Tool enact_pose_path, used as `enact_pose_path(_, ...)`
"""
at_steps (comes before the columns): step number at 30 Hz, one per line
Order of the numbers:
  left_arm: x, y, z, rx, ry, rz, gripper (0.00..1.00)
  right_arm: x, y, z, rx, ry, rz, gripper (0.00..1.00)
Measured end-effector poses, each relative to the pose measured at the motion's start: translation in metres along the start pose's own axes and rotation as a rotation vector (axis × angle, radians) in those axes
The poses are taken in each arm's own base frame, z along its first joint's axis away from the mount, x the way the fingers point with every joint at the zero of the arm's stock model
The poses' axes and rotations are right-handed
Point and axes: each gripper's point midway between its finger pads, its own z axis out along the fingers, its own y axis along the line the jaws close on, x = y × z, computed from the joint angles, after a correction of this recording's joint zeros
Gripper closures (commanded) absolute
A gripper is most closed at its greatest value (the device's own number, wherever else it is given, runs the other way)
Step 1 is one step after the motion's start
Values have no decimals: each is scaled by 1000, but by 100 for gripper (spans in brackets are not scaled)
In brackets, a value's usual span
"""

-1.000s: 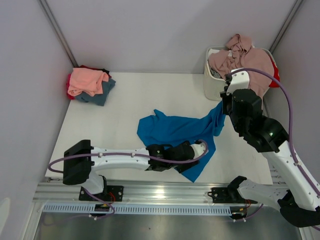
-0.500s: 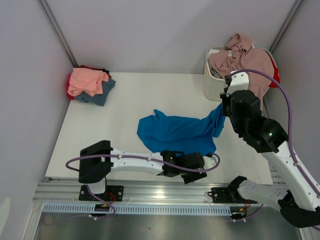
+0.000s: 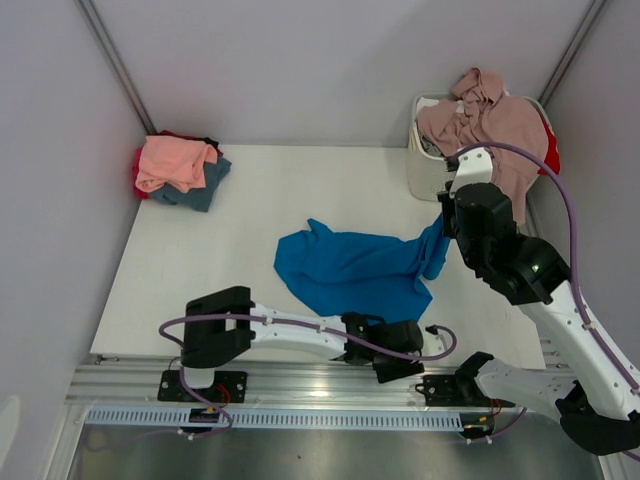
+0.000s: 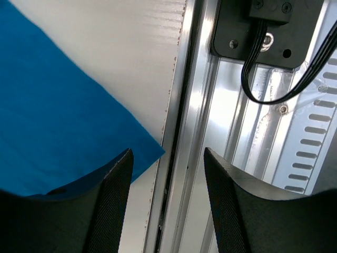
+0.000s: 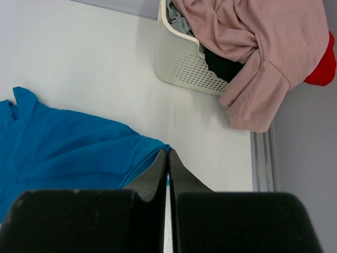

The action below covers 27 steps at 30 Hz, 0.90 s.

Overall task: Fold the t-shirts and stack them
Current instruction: Flatten out the tshirt

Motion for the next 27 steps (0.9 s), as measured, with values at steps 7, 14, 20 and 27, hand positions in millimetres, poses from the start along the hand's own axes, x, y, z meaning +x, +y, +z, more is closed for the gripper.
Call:
enact_pose_path(7,-2,2,19,-38,17,11,40,5,0,-1,0,18,5,100)
enact_pose_path(14,-5,16,32,-121,17,8,41,10,0,-2,-2,36,-3,100)
enact_pose_path(20,1,28,37,-193,36,17,42,11,0,-2,-6,42,-8,100)
enact_pose_path(27,2,28,36,-227,38,31,44,11,1,-2,-9,42,-8,100)
